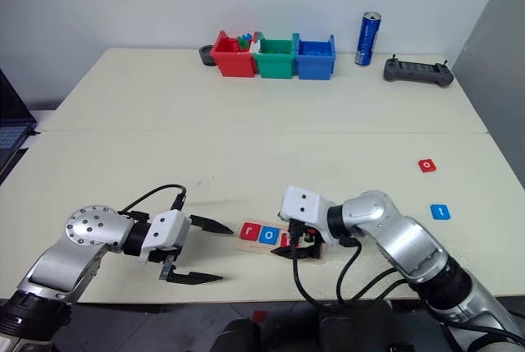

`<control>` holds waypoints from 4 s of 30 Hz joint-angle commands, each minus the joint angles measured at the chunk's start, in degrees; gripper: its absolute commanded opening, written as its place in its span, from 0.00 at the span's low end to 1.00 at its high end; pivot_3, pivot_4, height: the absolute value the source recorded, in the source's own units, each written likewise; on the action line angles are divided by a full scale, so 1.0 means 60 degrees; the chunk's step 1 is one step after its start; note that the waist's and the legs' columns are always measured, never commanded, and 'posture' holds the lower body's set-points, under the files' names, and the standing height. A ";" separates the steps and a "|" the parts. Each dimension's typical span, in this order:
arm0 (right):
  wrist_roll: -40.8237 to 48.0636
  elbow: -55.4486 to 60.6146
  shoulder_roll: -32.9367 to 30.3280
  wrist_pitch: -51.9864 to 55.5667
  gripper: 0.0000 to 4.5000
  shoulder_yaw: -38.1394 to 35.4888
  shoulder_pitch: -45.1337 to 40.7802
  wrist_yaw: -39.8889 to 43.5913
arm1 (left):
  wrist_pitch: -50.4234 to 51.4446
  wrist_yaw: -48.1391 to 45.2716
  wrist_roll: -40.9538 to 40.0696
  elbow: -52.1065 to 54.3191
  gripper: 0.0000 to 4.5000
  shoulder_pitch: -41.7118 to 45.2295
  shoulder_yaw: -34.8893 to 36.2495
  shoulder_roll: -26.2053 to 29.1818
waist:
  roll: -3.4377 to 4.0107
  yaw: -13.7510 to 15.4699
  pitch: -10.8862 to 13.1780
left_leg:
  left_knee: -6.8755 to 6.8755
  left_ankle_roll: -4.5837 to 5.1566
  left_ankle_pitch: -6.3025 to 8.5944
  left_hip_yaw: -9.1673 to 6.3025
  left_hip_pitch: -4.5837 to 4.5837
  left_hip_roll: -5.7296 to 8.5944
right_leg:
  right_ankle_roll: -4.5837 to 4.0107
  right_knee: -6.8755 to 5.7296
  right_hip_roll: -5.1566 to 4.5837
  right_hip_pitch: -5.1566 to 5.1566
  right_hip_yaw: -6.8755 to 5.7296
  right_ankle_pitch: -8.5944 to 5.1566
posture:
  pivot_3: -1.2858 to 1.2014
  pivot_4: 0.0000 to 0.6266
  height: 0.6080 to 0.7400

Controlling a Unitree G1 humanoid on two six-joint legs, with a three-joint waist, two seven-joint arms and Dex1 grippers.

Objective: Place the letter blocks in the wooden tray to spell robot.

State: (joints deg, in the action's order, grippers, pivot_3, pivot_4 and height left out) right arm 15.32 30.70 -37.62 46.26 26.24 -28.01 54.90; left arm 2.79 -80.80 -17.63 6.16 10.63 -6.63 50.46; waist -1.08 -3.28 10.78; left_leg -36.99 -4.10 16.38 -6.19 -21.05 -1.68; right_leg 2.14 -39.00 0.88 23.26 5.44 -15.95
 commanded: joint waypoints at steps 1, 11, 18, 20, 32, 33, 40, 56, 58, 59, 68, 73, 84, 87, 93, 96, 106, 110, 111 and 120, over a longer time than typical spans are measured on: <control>0.0166 0.0489 -0.0307 -0.0320 0.52 0.0040 0.0229 0.0366 | -0.0002 -0.0105 -0.0128 0.0032 1.00 0.0172 0.0169 0.0108 | 0.0000 -0.0003 0.0000 | 0.0000 0.0000 0.0000 0.0001 0.0001 0.0000 | 0.0000 -0.0001 0.0000 0.0000 0.0000 0.0000 | 0.52 0.24 1.00; -0.0530 -0.0422 -0.0031 -0.0518 0.00 0.0902 -0.0419 0.0366 | -0.0337 -0.0236 -0.0058 -0.0351 1.00 0.0105 0.0231 0.0074 | 0.0000 -0.0044 0.0000 | -0.0001 0.0000 0.0000 0.0003 0.0005 -0.0002 | 0.0004 -0.0004 0.0003 0.0001 0.0003 -0.0002 | 0.52 0.24 1.00; -0.0788 -0.0364 -0.0132 -0.0449 0.00 0.1072 -0.0292 0.0376 | -0.0130 -0.0029 -0.0084 0.0049 1.00 -0.0017 0.0195 0.0062 | 0.0000 -0.0017 0.0000 | 0.0000 0.0000 0.0000 0.0002 0.0001 -0.0001 | -0.0001 -0.0001 0.0000 0.0001 0.0001 0.0000 | 0.52 0.24 1.00; -0.0875 -0.0361 -0.0147 -0.0471 0.00 0.1129 -0.0254 0.0376 | -0.0044 0.0009 -0.0091 0.0125 1.00 0.0007 0.0179 0.0057 | 0.0000 -0.0016 0.0000 | 0.0000 0.0000 0.0000 0.0001 0.0002 -0.0001 | 0.0000 -0.0002 0.0000 0.0001 0.0001 0.0000 | 0.52 0.24 1.00; -0.1414 -0.0794 -0.0010 -0.0780 0.00 0.1363 -0.0257 0.0300 | -0.0008 0.0036 -0.0060 0.0124 1.00 0.0016 0.0146 0.0010 | 0.0000 -0.0017 0.0000 | 0.0000 0.0000 0.0000 0.0001 0.0002 -0.0001 | 0.0000 -0.0003 0.0001 0.0001 0.0001 0.0000 | 0.52 0.24 1.00; -0.1508 -0.0889 0.0009 -0.0860 0.00 0.1384 -0.0282 0.0275 | -0.0097 0.0011 -0.0044 0.0038 1.00 -0.0009 0.0154 0.0007 | 0.0000 -0.0016 0.0000 | 0.0000 0.0000 0.0000 0.0001 0.0002 -0.0001 | 0.0000 -0.0003 0.0001 0.0001 0.0001 0.0000 | 0.52 0.24 1.00; -0.1782 -0.1187 0.0188 -0.1229 0.00 0.1283 -0.0305 0.0199 | -0.0865 -0.0145 0.0041 -0.0615 1.00 -0.0230 0.0201 0.0023 | 0.0000 -0.0019 0.0000 | 0.0000 0.0000 0.0000 0.0001 0.0004 -0.0002 | 0.0000 -0.0004 0.0002 0.0001 0.0001 0.0000 | 0.52 0.24 1.00; -0.1592 -0.1371 0.0907 -0.1087 0.00 0.0899 -0.0460 -0.0105 | -0.0310 0.0199 0.0050 0.0072 1.00 -0.0079 0.0005 -0.0101 | 0.0000 -0.0021 0.0000 | 0.0000 0.0000 0.0000 0.0000 0.0003 -0.0001 | -0.0001 -0.0006 0.0002 0.0001 0.0001 0.0001 | 0.52 0.24 1.00; -0.1741 -0.1498 0.0922 -0.1206 0.00 0.0967 -0.0470 -0.0153 | -0.0250 0.0212 0.0046 0.0118 1.00 -0.0063 0.0013 -0.0100 | 0.0000 -0.0022 0.0000 | 0.0000 0.0000 0.0000 0.0001 0.0003 -0.0001 | -0.0001 -0.0006 0.0001 0.0001 0.0001 0.0001 | 0.52 0.24 1.00; -0.1771 -0.1516 0.0922 -0.1233 0.00 0.0981 -0.0470 -0.0155 | -0.0238 0.0217 0.0041 0.0126 1.00 -0.0061 0.0021 -0.0094 | 0.0000 -0.0021 0.0000 | 0.0000 0.0000 0.0000 0.0001 0.0003 -0.0001 | -0.0002 -0.0006 0.0001 0.0001 0.0001 0.0001 | 0.52 0.24 1.00; -0.1157 -0.0756 0.0135 -0.1027 0.00 0.0509 -0.0400 0.0650 | -0.0257 0.0164 -0.0162 -0.0254 1.00 -0.0163 0.0305 -0.0017 | 0.0000 -0.0016 0.0000 | 0.0000 0.0000 0.0000 0.0000 0.0002 -0.0001 | -0.0002 -0.0004 0.0000 0.0001 0.0000 0.0001 | 0.52 0.24 1.00; -0.1553 -0.0991 -0.0384 -0.1307 0.00 0.0661 -0.0336 0.0647 | -0.0454 0.0104 -0.0087 -0.0664 1.00 -0.0095 0.0432 0.0095 | 0.0000 -0.0024 0.0000 | 0.0000 0.0000 0.0000 0.0001 0.0004 -0.0001 | -0.0001 -0.0005 0.0002 0.0001 0.0000 0.0001 | 0.52 0.24 1.00; -0.2388 -0.1863 -0.0104 -0.1770 0.00 0.1152 -0.0513 0.0642 | 0.0129 0.0199 -0.0120 0.0080 1.00 -0.0146 0.0390 0.0147 | 0.0000 -0.0024 0.0000 | 0.0000 0.0000 0.0000 0.0003 0.0003 -0.0001 | -0.0002 -0.0005 0.0001 0.0002 0.0002 0.0001 | 0.52 0.24 1.00; -0.2482 -0.2015 0.0115 -0.1855 0.00 0.1182 -0.0592 0.0643 | 0.0461 0.0310 -0.0147 0.0425 1.00 -0.0096 0.0356 0.0133 | -0.0001 -0.0024 0.0000 | 0.0000 0.0000 0.0000 0.0002 0.0003 -0.0001 | -0.0002 -0.0005 0.0001 0.0002 0.0001 0.0001 | 0.52 0.24 1.00; -0.2577 -0.2178 0.0504 -0.1934 0.00 0.1171 -0.0754 0.0676 | 0.0768 0.0398 -0.0163 0.0717 1.00 -0.0102 0.0378 0.0091 | -0.0001 -0.0022 0.0000 | 0.0000 0.0000 0.0000 0.0002 0.0003 -0.0001 | -0.0003 -0.0007 0.0001 0.0002 0.0002 0.0001 | 0.52 0.24 1.00; -0.2531 -0.2153 0.0625 -0.1904 0.00 0.1125 -0.0770 0.0715 | 0.0690 0.0374 -0.0168 0.0616 1.00 -0.0107 0.0403 0.0081 | -0.0001 -0.0021 0.0000 | -0.0001 0.0000 0.0000 0.0001 0.0003 -0.0001 | -0.0003 -0.0006 0.0001 0.0001 0.0001 0.0002 | 0.52 0.24 1.00; -0.1943 -0.1504 0.0369 -0.1759 0.00 0.0205 -0.0606 0.0855 | 0.0194 0.0198 -0.0365 -0.0040 1.00 -0.0223 0.0557 -0.0095 | 0.0000 -0.0018 0.0000 | 0.0000 0.0000 0.0000 0.0002 0.0002 0.0000 | -0.0003 -0.0005 0.0001 0.0002 0.0001 0.0002 | 0.52 0.24 1.00; -0.1284 -0.0685 0.0199 -0.1121 0.04 -0.1319 0.0011 0.0283 | 0.0288 0.0344 -0.0511 0.0135 1.00 -0.0297 0.0614 -0.0191 | 0.0000 -0.0003 0.0000 | 0.0001 0.0000 0.0000 -0.0001 0.0001 0.0000 | -0.0003 -0.0005 -0.0001 0.0001 -0.0001 0.0002 | 0.52 0.24 1.00; -0.1204 -0.0513 0.0178 -0.0970 0.09 -0.1767 0.0243 0.0025 | 0.0338 0.0398 -0.0559 0.0213 1.00 -0.0311 0.0624 -0.0223 | -0.0001 0.0000 0.0000 | 0.0001 -0.0001 0.0000 -0.0002 0.0000 0.0000 | -0.0003 -0.0004 -0.0001 0.0002 -0.0001 0.0002 | 0.52 0.24 1.00; -0.0833 0.0443 0.1305 -0.0269 0.76 -0.5201 0.2802 -0.2912 | 0.1562 0.1032 -0.0985 0.1384 1.00 0.0000 0.0479 -0.0463 | -0.0003 0.0019 -0.0002 | 0.0000 -0.0001 0.0000 0.0003 -0.0001 0.0003 | -0.0002 -0.0008 -0.0003 0.0000 0.0006 0.0001 | 0.52 0.24 1.00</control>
State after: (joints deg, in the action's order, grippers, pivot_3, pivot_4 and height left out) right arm 8.55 30.24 -31.10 44.03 -0.42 -11.53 41.01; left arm 10.94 -75.23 -22.16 12.00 9.73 -4.40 47.54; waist -1.10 -3.17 10.77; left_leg -36.98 -4.10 16.38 -6.19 -21.04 -1.68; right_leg 2.14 -39.07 0.90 23.26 5.48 -15.94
